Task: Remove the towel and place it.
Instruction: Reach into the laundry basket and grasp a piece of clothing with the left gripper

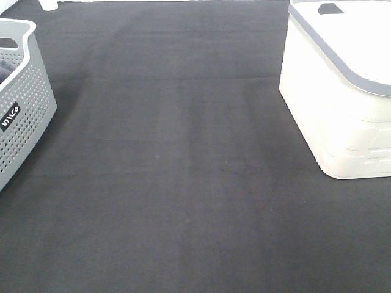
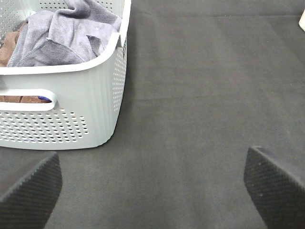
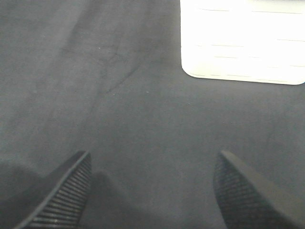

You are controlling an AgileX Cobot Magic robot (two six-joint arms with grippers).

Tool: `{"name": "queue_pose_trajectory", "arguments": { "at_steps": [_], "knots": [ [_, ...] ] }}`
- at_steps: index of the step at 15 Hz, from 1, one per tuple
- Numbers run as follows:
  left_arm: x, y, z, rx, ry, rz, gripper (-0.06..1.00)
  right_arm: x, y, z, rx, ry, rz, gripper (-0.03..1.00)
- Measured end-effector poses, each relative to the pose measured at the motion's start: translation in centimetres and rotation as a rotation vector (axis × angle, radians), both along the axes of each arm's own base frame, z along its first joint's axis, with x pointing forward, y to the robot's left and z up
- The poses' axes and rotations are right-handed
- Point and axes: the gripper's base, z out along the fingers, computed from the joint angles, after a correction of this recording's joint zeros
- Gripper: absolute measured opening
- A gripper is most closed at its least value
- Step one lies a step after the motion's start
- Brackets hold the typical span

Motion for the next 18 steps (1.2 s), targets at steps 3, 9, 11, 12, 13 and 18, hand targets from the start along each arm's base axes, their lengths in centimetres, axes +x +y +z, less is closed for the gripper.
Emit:
{"name": "queue_pose_trajectory", "arguments": {
  "at_steps": [3, 9, 11, 12, 13, 18],
  "knots": [
    [0.0, 0.0, 0.0, 0.0, 0.0, 0.0, 0.98, 0.0, 0.0, 0.0, 0.0, 0.0, 0.0, 0.7],
    [0.0, 0.0, 0.0, 0.0, 0.0, 0.0, 0.98, 0.0, 0.0, 0.0, 0.0, 0.0, 0.0, 0.7],
    [0.0, 0.0, 0.0, 0.0, 0.0, 0.0, 0.98, 0.0, 0.0, 0.0, 0.0, 0.0, 0.0, 0.7],
    [0.0, 0.0, 0.0, 0.0, 0.0, 0.0, 0.98, 0.0, 0.0, 0.0, 0.0, 0.0, 0.0, 0.7],
    [0.0, 0.0, 0.0, 0.0, 0.0, 0.0, 0.98, 0.0, 0.0, 0.0, 0.0, 0.0, 0.0, 0.7],
    [0.0, 0.0, 0.0, 0.0, 0.0, 0.0, 0.98, 0.0, 0.0, 0.0, 0.0, 0.0, 0.0, 0.7]
  ]
}}
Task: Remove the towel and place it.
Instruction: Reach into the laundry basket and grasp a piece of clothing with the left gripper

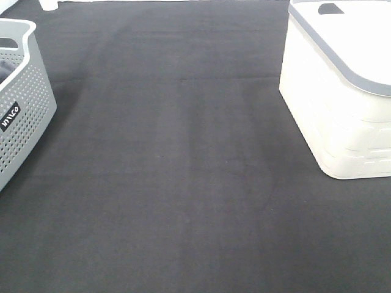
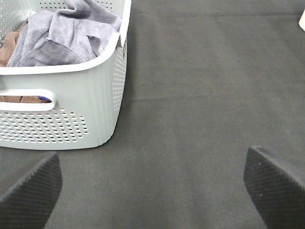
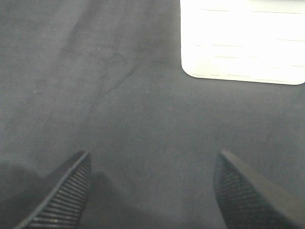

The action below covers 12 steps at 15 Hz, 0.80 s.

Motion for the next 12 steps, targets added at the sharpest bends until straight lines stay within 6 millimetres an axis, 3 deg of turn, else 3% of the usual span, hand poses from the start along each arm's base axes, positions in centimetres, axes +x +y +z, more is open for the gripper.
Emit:
{"name": "queue_pose_trajectory", "arguments": {
  "at_steps": [12],
  "knots": [
    [0.0, 0.0, 0.0, 0.0, 0.0, 0.0, 0.98, 0.0, 0.0, 0.0, 0.0, 0.0, 0.0, 0.7]
  ]
}}
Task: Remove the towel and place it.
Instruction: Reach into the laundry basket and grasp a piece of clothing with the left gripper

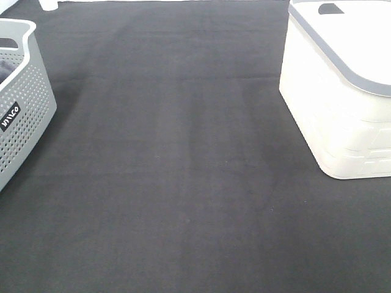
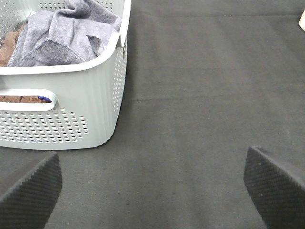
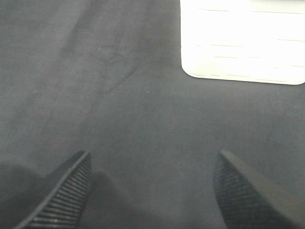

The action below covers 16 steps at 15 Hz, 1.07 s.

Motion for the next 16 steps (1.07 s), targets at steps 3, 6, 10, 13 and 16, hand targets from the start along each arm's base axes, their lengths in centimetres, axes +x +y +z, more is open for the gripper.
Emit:
{"name": "queue_pose_trajectory", "arguments": {
  "at_steps": [3, 6, 10, 13, 16],
  "knots": [
    [0.0, 0.0, 0.0, 0.0, 0.0, 0.0, 0.98, 0.0, 0.0, 0.0, 0.0, 0.0, 0.0, 0.7],
    [0.0, 0.0, 0.0, 0.0, 0.0, 0.0, 0.98, 0.0, 0.0, 0.0, 0.0, 0.0, 0.0, 0.7],
    [-0.3, -0.1, 0.7, -0.007, 0.007, -0.007, 0.98, 0.0, 0.0, 0.0, 0.0, 0.0, 0.0, 0.7],
    [1.0, -0.2, 4.7, -0.004, 0.082, -0.01, 0.98, 0.0, 0.0, 0.0, 0.0, 0.0, 0.0, 0.7],
    [4.4, -0.3, 8.5, 0.102, 0.151, -0.073, 0.98, 0.0, 0.0, 0.0, 0.0, 0.0, 0.0, 0.7]
  ]
}}
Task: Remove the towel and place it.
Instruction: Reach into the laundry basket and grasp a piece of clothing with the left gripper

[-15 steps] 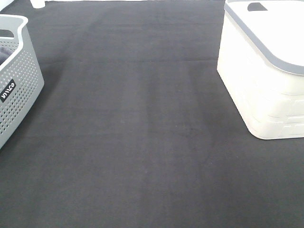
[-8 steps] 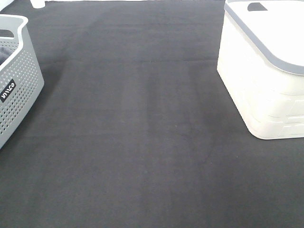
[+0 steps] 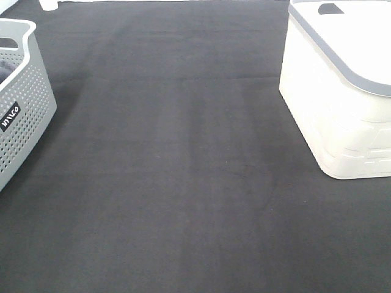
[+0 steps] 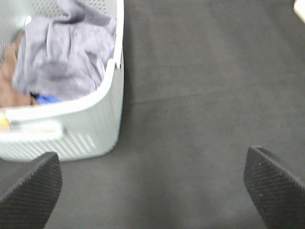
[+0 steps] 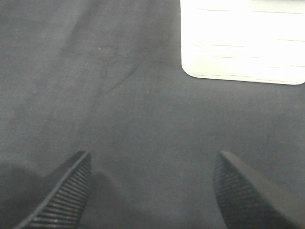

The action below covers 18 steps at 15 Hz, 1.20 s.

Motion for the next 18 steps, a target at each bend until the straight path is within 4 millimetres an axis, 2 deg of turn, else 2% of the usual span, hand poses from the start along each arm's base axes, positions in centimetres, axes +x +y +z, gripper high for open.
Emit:
{"name": "queue_pose_trajectory", "arguments": {
  "at_steps": [4, 5, 9, 11, 13, 16, 17, 18],
  "knots": [
    [6.1, -0.2, 4.3, 0.224, 0.093, -0.181, 0.98, 0.0, 0.0, 0.0, 0.0, 0.0, 0.0, 0.7],
    [8.7, -0.3, 5.6, 0.306, 0.107, -0.254, 0.98, 0.0, 0.0, 0.0, 0.0, 0.0, 0.0, 0.7],
    [14.8, -0.3, 8.6, 0.562, 0.099, -0.427, 0.98, 0.0, 0.0, 0.0, 0.0, 0.0, 0.0, 0.7],
    [17.0, 0.1, 8.4, 0.73, 0.131, -0.522, 0.98, 0.0, 0.0, 0.0, 0.0, 0.0, 0.0, 0.7],
    [19.1, 0.9, 7.1, 0.835, 0.223, -0.545, 0.98, 0.0, 0.0, 0.0, 0.0, 0.0, 0.0, 0.7],
    [21.5, 4.0, 5.9, 0.857, 0.289, -0.43, 0.98, 0.0, 0.0, 0.0, 0.0, 0.0, 0.0, 0.7],
    [21.5, 4.0, 5.9, 0.857, 0.289, -0.43, 0.98, 0.0, 0.0, 0.0, 0.0, 0.0, 0.0, 0.7],
    [22.6, 5.9, 4.9, 0.855, 0.344, -0.385, 0.98, 0.0, 0.0, 0.0, 0.0, 0.0, 0.0, 0.7]
  ]
}}
